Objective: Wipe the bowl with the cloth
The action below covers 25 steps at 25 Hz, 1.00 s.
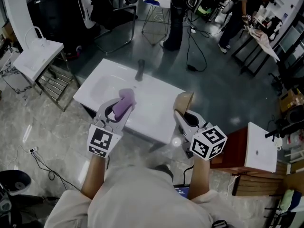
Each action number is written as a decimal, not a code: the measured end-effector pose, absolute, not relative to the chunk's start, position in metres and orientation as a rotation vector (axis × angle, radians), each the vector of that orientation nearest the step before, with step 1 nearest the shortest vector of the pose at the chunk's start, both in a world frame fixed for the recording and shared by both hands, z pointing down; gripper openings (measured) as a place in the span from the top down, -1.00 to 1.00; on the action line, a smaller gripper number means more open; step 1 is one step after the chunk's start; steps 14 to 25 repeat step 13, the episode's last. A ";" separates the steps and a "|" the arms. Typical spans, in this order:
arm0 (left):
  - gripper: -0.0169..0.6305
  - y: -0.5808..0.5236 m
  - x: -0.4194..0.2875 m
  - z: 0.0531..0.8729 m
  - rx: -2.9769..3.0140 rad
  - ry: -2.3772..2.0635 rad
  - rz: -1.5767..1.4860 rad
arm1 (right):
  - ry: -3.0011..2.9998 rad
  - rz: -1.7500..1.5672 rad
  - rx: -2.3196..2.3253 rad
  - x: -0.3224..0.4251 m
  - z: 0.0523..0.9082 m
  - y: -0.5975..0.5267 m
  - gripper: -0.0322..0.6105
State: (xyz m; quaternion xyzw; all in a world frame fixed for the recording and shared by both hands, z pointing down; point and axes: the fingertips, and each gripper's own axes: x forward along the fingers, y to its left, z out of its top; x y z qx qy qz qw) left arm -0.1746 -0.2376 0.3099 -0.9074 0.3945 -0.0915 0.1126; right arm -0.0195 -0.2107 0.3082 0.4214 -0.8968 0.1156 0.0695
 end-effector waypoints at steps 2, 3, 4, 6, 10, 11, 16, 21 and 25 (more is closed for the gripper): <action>0.58 -0.236 -0.174 0.310 -2.668 1.155 -0.267 | -2.704 0.352 1.265 -0.020 0.308 -0.210 0.86; 0.58 -0.235 -0.174 0.309 -2.669 1.158 -0.263 | -2.704 0.353 1.263 -0.021 0.307 -0.209 0.85; 0.58 -0.235 -0.174 0.309 -2.669 1.164 -0.258 | -2.703 0.355 1.261 -0.020 0.307 -0.208 0.85; 0.58 -0.234 -0.175 0.308 -2.668 1.176 -0.250 | -2.703 0.363 1.260 -0.019 0.307 -0.207 0.85; 0.58 -0.230 -0.172 0.308 -2.671 1.169 -0.251 | -2.703 0.371 1.267 -0.016 0.309 -0.203 0.86; 0.58 -0.229 -0.170 0.307 -2.672 1.164 -0.251 | -2.703 0.370 1.268 -0.016 0.309 -0.202 0.85; 0.58 -0.227 -0.169 0.306 -2.671 1.156 -0.251 | -2.704 0.368 1.267 -0.017 0.309 -0.201 0.86; 0.58 -0.227 -0.169 0.306 -2.671 1.156 -0.251 | -2.704 0.368 1.267 -0.017 0.309 -0.201 0.86; 0.58 -0.227 -0.169 0.306 -2.671 1.156 -0.251 | -2.704 0.368 1.267 -0.017 0.309 -0.201 0.86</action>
